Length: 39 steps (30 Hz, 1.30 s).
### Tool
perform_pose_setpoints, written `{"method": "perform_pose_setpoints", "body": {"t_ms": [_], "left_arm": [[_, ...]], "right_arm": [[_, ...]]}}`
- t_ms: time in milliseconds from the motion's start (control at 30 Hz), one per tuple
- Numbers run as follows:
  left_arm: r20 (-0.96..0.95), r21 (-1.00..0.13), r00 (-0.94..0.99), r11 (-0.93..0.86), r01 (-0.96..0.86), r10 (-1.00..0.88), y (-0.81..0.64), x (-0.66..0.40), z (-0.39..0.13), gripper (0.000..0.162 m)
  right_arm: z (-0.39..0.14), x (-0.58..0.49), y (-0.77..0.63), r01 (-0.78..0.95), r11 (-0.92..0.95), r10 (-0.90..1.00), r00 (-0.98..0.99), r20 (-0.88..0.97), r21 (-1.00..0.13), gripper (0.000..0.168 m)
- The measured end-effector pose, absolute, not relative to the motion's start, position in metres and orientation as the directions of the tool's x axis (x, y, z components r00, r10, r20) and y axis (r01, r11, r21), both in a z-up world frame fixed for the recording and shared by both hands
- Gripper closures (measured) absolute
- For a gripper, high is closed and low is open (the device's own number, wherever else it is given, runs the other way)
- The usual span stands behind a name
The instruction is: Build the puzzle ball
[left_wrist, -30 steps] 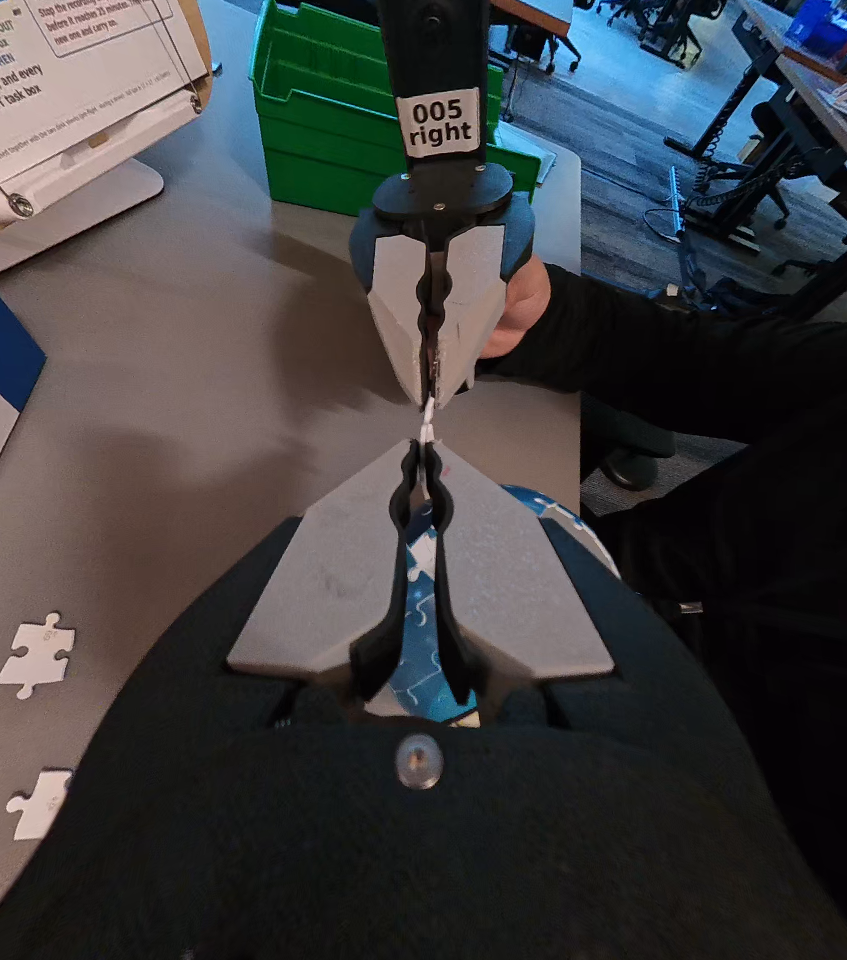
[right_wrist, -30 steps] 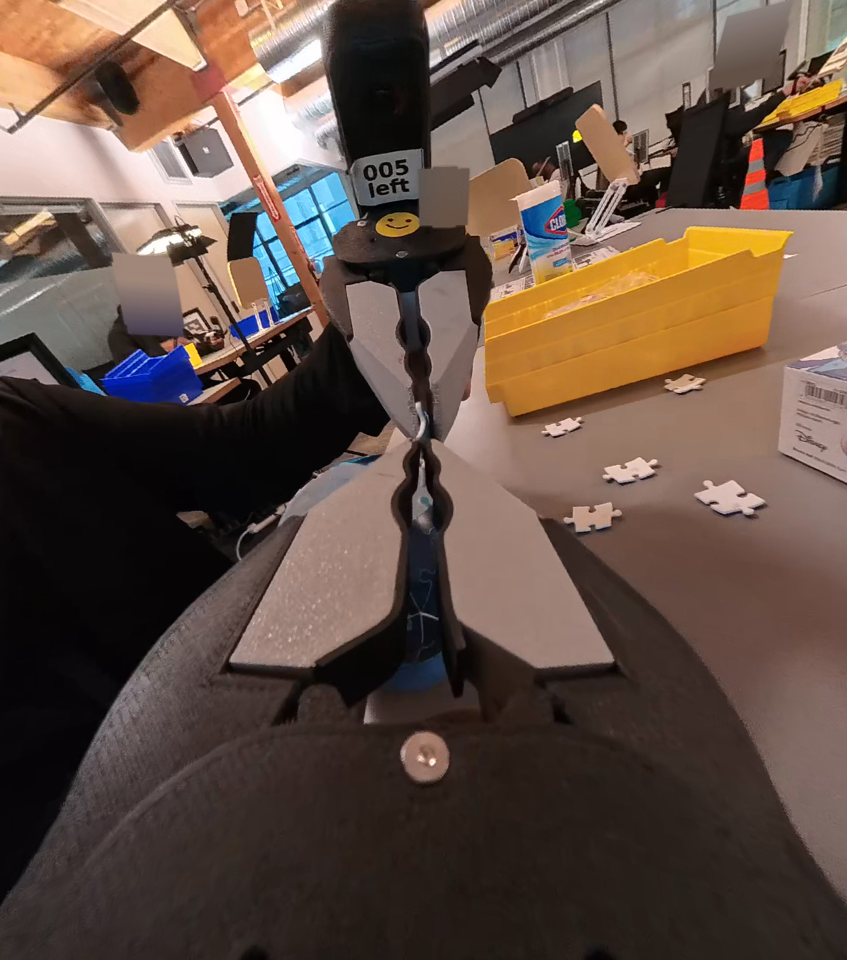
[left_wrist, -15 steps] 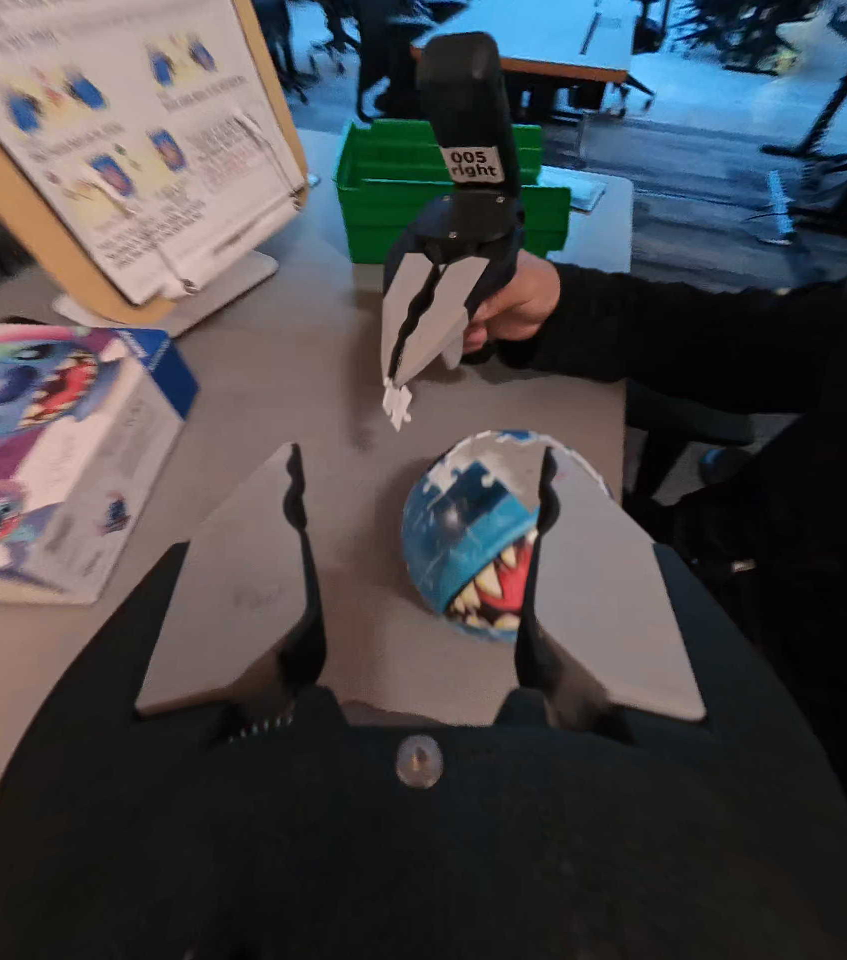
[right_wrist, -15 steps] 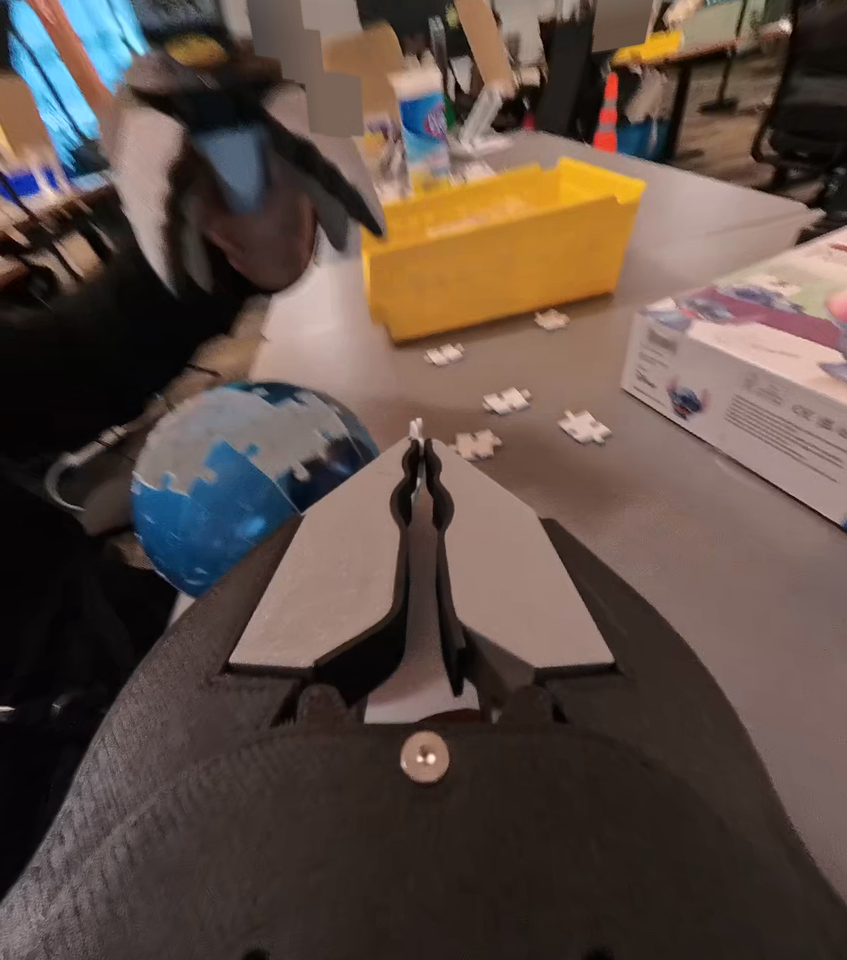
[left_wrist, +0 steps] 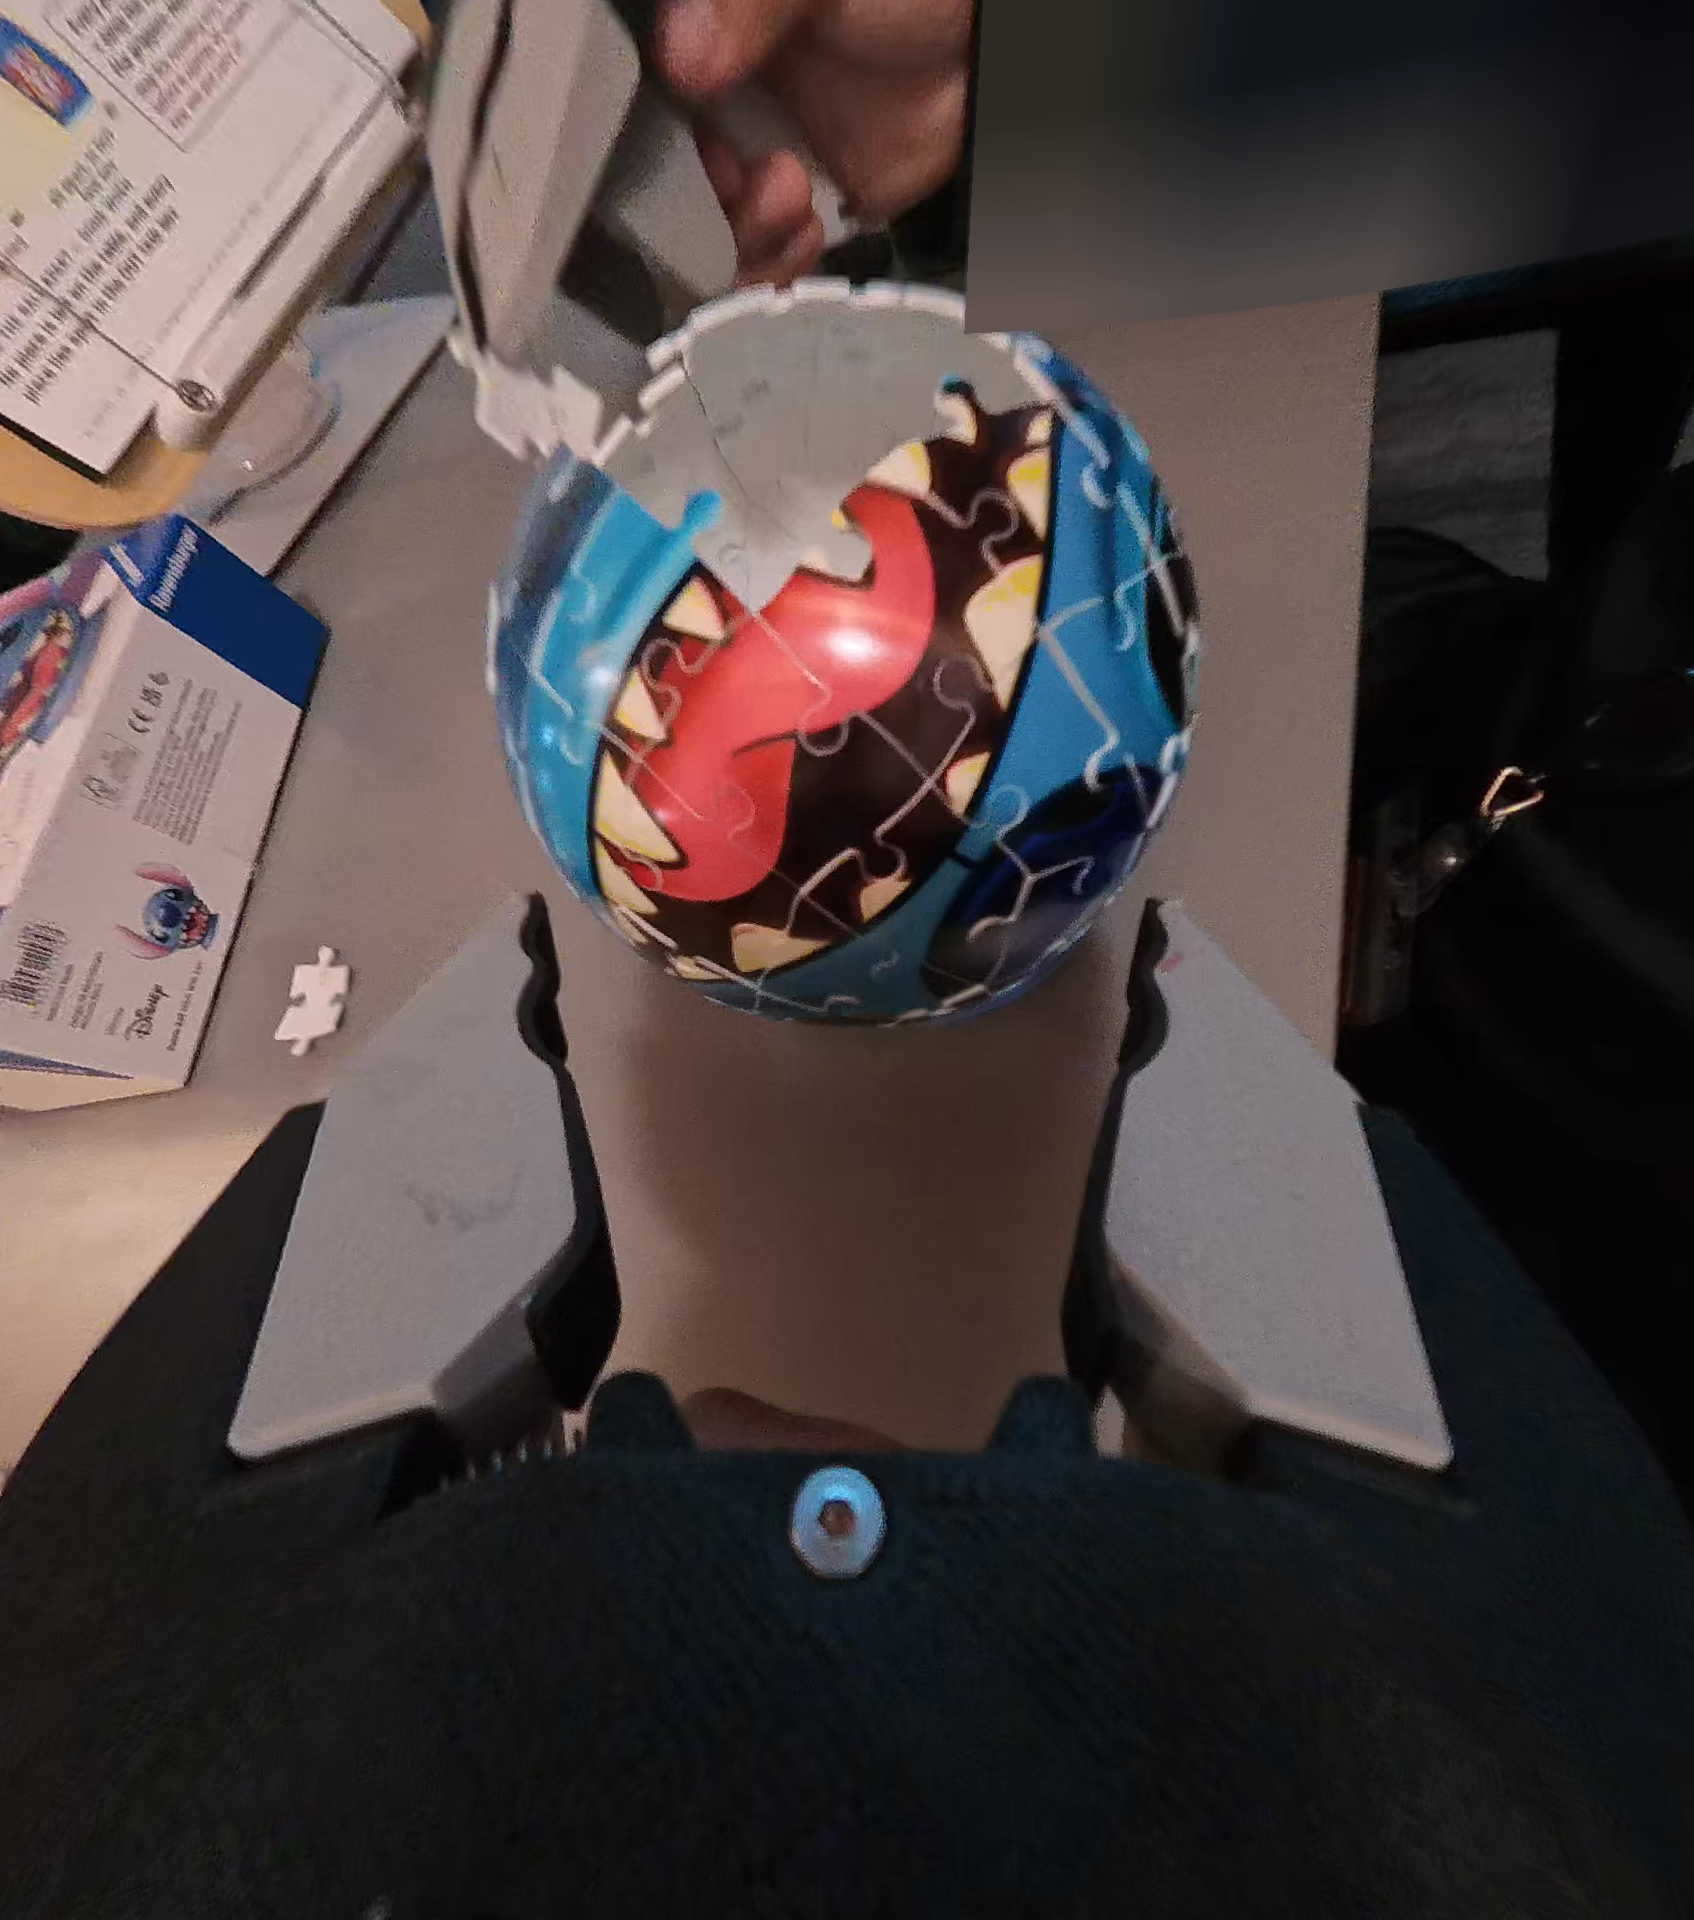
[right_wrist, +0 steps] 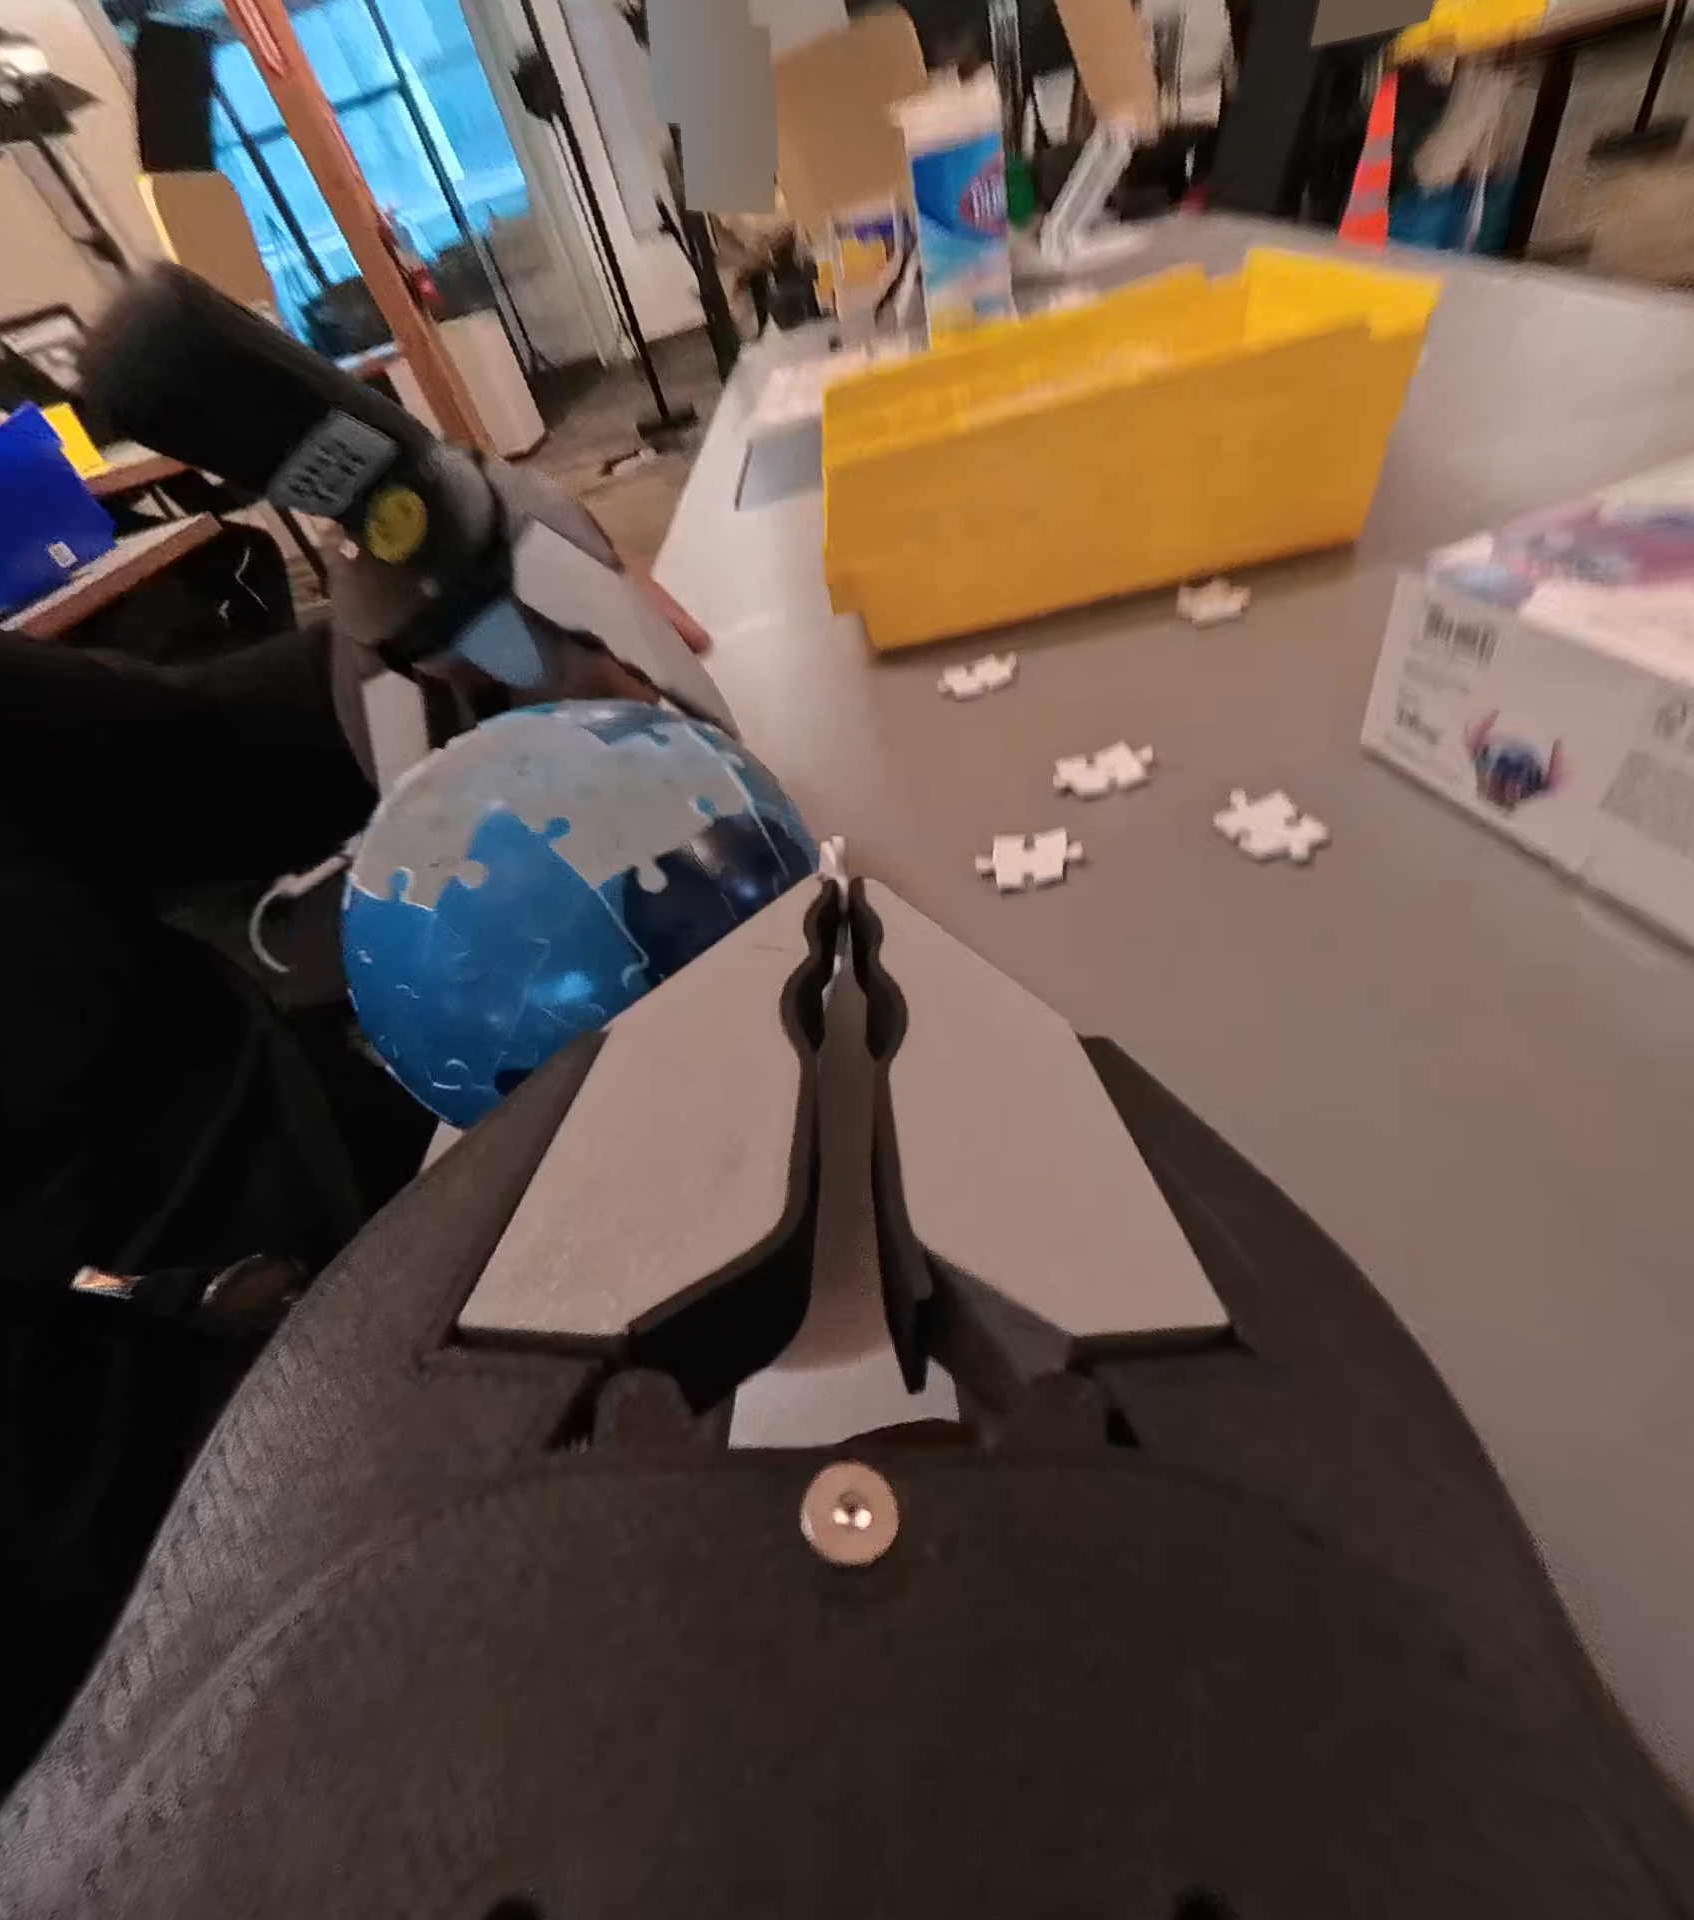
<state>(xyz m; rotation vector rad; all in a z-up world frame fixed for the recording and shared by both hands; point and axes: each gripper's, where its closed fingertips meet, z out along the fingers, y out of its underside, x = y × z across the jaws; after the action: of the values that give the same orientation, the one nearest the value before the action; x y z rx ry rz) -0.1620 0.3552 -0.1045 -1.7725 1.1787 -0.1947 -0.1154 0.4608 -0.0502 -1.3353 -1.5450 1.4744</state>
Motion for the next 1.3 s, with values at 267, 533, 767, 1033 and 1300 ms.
{"method": "perform_pose_setpoints", "body": {"t_ms": [267, 533, 767, 1033, 1300], "left_arm": [[-0.276, -0.821, 0.532, -0.09, -0.563, -0.801, 0.361, -0.169, -0.113, 0.061], [-0.243, -0.853, 0.507, -0.067, -0.518, -0.827, 0.357, -0.167, -0.11, 0.062], [-0.181, -0.889, 0.527, -0.09, -0.448, -0.83, 0.354, -0.179, -0.107, 0.064], [-0.151, -0.925, 0.575, -0.09, -0.369, -0.804, 0.345, -0.188, -0.065, 0.081], [-0.205, -0.905, 0.629, -0.099, -0.414, -0.75, 0.349, -0.174, -0.036, 0.084]], "right_arm": [[-0.025, -0.097, 0.452, -0.023, 0.185, 0.947, -0.265, 0.184, -0.982, 0.168], [-0.021, -0.113, 0.46, 0.033, -0.191, 0.917, -0.351, -0.191, -0.981, 0.168], [-0.027, -0.13, 0.462, 0.231, -0.539, 0.74, -0.33, -0.586, -0.81, 0.168], [-0.028, -0.122, 0.459, 0.218, -0.525, 0.751, -0.336, -0.568, -0.823, 0.168], [-0.014, -0.115, 0.451, 0.163, -0.468, 0.786, -0.372, -0.494, -0.868, 0.168]]}}
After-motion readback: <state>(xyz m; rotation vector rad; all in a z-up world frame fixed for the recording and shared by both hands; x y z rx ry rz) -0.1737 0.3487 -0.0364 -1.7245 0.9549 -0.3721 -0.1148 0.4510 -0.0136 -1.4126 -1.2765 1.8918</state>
